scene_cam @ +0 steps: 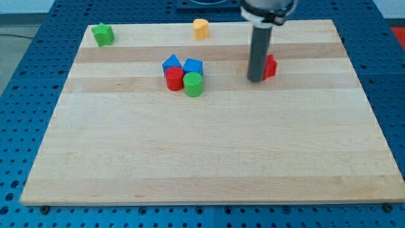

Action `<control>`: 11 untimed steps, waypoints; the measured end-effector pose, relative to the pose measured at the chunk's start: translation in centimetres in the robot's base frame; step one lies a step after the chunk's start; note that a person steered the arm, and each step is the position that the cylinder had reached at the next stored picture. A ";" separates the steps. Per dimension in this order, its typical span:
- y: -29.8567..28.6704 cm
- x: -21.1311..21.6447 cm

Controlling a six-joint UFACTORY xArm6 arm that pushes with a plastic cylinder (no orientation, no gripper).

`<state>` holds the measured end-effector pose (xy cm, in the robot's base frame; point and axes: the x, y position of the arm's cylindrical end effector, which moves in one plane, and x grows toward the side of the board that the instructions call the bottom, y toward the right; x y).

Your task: Move the red star slightly to the top right of the yellow hexagon

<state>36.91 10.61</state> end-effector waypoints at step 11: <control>9.8 -12.3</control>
